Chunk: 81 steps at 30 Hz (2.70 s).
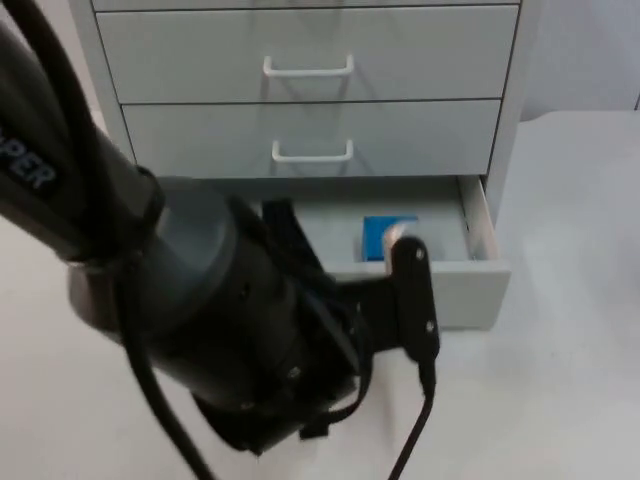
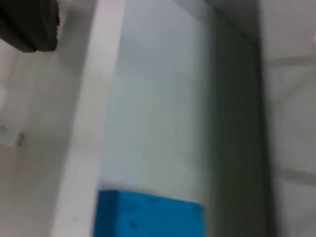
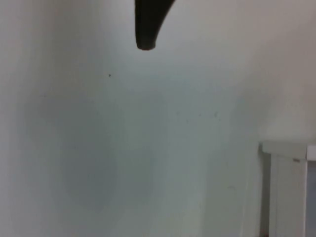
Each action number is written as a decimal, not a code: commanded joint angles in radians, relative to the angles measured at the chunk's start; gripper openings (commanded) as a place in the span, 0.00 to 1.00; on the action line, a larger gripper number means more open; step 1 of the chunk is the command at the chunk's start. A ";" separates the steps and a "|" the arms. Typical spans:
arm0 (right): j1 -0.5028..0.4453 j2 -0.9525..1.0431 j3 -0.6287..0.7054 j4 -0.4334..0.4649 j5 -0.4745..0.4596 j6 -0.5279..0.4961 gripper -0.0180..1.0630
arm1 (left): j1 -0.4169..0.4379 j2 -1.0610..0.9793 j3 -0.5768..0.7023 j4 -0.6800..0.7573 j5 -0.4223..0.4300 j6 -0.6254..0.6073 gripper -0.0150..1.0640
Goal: Open the drawer with the left hand, place the block into the drawer with the right hand, then close the drawer with the left hand.
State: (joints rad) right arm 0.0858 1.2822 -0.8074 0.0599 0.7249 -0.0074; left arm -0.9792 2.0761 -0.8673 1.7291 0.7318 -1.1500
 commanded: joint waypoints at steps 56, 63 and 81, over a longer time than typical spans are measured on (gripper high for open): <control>-0.006 -0.012 0.000 -0.005 -0.025 -0.006 0.69 | 0.305 0.051 -0.262 0.015 -0.128 -0.021 0.01; -0.006 -0.012 0.000 -0.005 -0.022 -0.006 0.69 | 0.228 -0.038 -0.253 -0.143 -0.111 0.081 0.01; -0.006 -0.171 0.000 -0.005 0.036 -0.038 0.69 | 0.141 -0.339 -0.253 -1.251 -0.019 0.879 0.01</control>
State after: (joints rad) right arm 0.0858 1.1388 -0.8074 0.0599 0.7551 -0.0300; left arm -0.8332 1.7774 -1.1196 0.5472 0.6888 -0.3104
